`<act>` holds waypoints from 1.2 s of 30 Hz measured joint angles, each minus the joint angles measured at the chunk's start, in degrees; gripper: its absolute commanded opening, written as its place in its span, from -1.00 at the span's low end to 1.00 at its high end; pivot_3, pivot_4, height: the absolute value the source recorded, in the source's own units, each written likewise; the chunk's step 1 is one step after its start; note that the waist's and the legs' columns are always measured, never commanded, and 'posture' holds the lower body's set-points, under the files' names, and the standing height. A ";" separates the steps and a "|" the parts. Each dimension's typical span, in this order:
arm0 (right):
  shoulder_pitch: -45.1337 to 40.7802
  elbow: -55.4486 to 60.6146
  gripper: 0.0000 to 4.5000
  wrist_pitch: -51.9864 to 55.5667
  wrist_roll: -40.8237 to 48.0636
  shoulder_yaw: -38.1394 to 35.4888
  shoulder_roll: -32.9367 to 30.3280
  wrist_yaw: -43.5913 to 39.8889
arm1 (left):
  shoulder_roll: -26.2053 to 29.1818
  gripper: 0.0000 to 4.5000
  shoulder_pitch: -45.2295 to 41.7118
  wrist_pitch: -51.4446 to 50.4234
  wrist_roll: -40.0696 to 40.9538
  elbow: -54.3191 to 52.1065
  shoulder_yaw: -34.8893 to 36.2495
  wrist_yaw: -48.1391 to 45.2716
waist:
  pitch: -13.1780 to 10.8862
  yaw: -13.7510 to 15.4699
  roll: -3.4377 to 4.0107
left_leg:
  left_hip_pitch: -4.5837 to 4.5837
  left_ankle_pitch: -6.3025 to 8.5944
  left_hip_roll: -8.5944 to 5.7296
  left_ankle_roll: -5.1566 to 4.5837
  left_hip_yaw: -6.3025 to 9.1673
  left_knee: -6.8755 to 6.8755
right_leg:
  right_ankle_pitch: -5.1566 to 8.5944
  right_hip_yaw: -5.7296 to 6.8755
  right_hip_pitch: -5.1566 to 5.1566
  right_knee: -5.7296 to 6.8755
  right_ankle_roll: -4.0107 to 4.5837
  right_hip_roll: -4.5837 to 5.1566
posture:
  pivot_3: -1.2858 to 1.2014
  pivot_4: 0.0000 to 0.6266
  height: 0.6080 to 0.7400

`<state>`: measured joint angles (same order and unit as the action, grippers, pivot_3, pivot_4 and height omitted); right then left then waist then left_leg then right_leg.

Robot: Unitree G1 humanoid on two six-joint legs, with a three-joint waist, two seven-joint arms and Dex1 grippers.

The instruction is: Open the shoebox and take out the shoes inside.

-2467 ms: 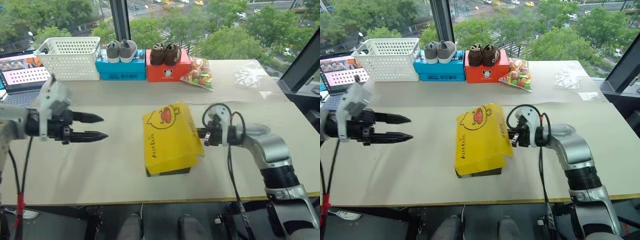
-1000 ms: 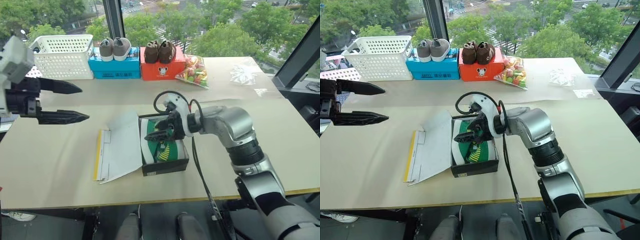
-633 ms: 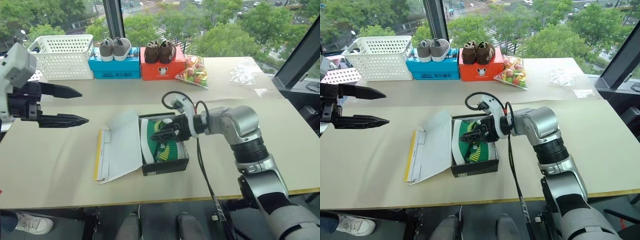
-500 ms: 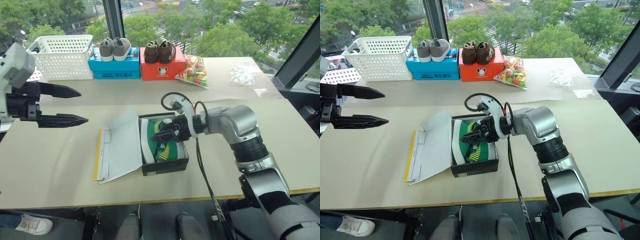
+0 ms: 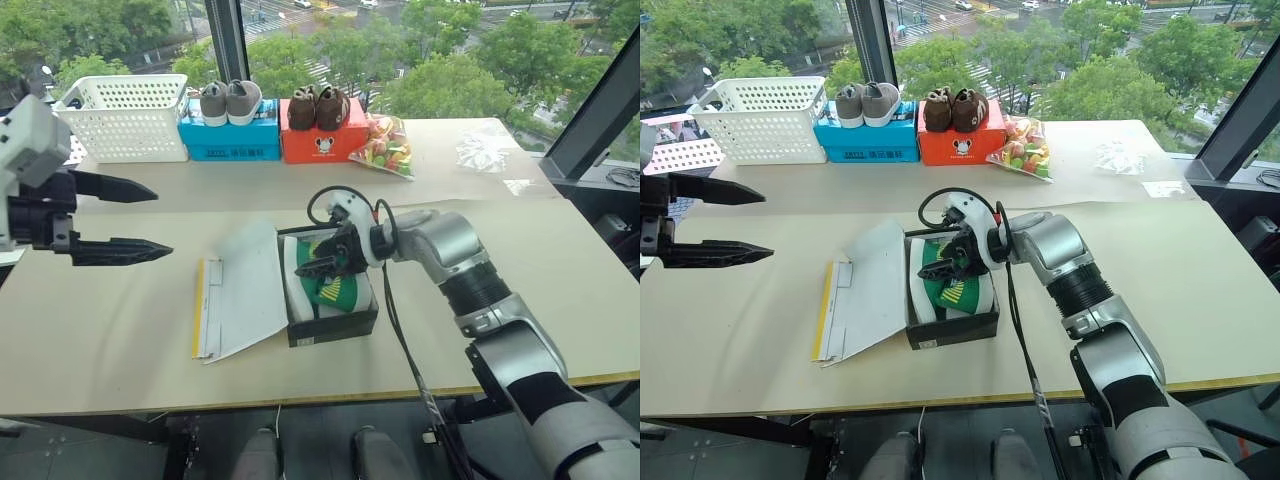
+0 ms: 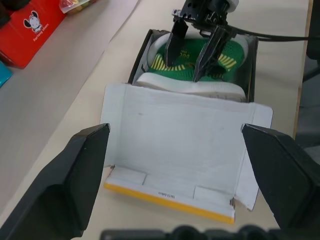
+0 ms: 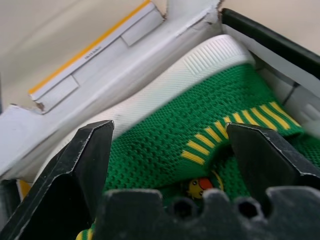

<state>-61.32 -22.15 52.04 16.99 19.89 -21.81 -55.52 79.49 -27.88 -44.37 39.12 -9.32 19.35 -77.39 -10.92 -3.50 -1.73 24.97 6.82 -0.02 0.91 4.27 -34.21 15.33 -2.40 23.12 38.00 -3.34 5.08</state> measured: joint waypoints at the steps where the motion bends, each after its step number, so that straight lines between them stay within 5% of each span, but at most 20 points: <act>1: -0.19 -0.21 0.94 -0.18 -0.50 0.05 -0.31 -0.29 | 0.00 1.00 0.33 -0.11 0.00 -0.06 0.19 0.15 | 0.00 0.13 0.00 | 0.01 0.00 0.00 0.00 0.00 0.00 | 0.00 0.00 0.00 -0.01 0.00 0.00 | 0.03 -0.52 1.00; 20: -1.11 11.52 0.94 7.54 -1.93 1.57 -4.54 -3.38 | -1.12 1.00 0.90 0.10 0.07 -1.14 0.39 2.28 | -0.02 0.71 0.02 | 0.21 0.01 0.00 0.00 -0.01 0.01 | -0.09 0.01 0.17 -0.04 0.18 0.00 | 0.03 -0.52 1.00; 36: -1.48 0.89 0.94 9.18 0.68 -0.03 -0.44 -4.68 | -1.10 1.00 4.24 -0.07 0.11 -1.37 2.27 2.17 | -0.02 0.71 0.02 | 0.21 0.01 0.00 0.01 -0.02 0.01 | -0.21 0.01 0.16 -0.03 0.38 0.00 | 0.03 -0.52 1.00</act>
<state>-62.80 -21.27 61.22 17.67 19.87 -22.25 -60.19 78.40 -23.65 -44.44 39.23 -10.69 21.61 -75.23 -10.94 -2.79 -1.71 25.18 6.83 -0.02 0.92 4.25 -34.20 15.12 -2.39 23.28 37.97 -2.96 5.08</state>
